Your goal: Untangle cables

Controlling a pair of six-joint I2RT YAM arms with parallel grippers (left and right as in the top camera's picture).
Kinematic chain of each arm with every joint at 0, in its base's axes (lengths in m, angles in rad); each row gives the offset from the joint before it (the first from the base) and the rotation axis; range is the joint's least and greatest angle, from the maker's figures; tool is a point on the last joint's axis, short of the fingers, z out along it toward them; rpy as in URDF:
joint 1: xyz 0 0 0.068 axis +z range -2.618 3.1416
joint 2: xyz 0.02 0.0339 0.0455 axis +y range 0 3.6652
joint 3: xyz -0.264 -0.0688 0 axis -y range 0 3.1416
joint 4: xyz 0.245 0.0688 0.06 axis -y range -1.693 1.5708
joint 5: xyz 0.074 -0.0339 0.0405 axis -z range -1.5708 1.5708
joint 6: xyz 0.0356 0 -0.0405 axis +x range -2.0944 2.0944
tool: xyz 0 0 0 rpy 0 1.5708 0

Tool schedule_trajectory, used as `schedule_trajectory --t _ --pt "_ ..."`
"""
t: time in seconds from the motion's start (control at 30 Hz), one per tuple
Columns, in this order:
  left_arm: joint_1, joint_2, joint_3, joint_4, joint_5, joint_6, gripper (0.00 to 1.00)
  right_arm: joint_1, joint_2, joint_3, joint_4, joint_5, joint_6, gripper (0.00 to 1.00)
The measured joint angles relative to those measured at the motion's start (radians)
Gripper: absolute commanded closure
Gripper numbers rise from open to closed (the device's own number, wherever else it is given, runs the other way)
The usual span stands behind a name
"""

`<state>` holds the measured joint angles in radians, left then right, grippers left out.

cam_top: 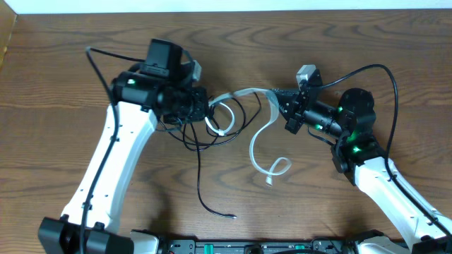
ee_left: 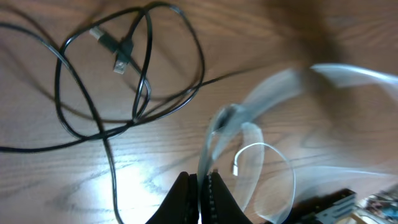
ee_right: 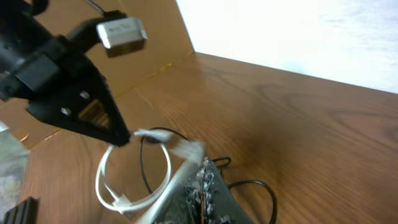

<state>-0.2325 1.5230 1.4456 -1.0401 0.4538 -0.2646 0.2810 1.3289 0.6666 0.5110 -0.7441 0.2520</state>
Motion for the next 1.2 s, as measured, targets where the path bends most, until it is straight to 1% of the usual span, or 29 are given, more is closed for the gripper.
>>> schedule_trajectory --t 0.07,0.2,0.23,0.33,0.4,0.43,0.5,0.6,0.7,0.87,0.97,1.2 --pt "0.021 -0.015 0.0 0.017 0.041 0.013 0.93 0.0 0.0 0.0 -0.027 0.007 0.0 0.99" --pt "0.07 -0.056 0.0 0.085 0.175 0.037 0.93 0.0 0.0 0.0 -0.154 0.061 0.0 0.99" --pt "0.08 -0.066 -0.001 0.102 0.208 0.038 0.93 0.0 0.0 0.0 -0.191 0.082 0.0 0.96" --pt "0.108 -0.106 -0.001 0.151 0.325 0.048 0.93 0.0 0.0 0.0 -0.238 0.115 0.001 0.83" --pt "0.111 -0.12 -0.001 0.161 0.381 0.053 0.93 0.0 0.0 0.0 -0.229 0.112 0.0 0.75" --pt "0.11 -0.122 -0.001 0.161 0.399 0.054 0.93 0.0 0.0 0.0 -0.212 0.1 -0.002 0.69" --pt "0.101 -0.122 -0.001 0.161 0.427 0.056 0.93 0.0 0.0 -0.001 -0.145 0.034 -0.003 0.62" --pt "0.072 -0.122 -0.001 0.165 0.447 0.056 0.93 0.003 0.001 -0.001 -0.026 -0.132 0.0 0.62" --pt "0.038 -0.122 -0.001 0.187 0.467 0.056 0.93 0.023 0.001 -0.001 -0.004 -0.218 0.0 0.61" --pt "-0.019 -0.122 -0.002 0.264 0.535 0.056 0.92 0.057 0.001 -0.001 0.0 -0.254 0.0 0.58" --pt "-0.05 -0.122 -0.002 0.271 0.548 0.056 0.92 0.058 0.001 -0.001 0.012 -0.253 0.0 0.57" --pt "-0.097 -0.122 -0.002 0.274 0.563 0.056 0.93 0.058 0.001 -0.001 0.121 -0.254 0.021 0.57"
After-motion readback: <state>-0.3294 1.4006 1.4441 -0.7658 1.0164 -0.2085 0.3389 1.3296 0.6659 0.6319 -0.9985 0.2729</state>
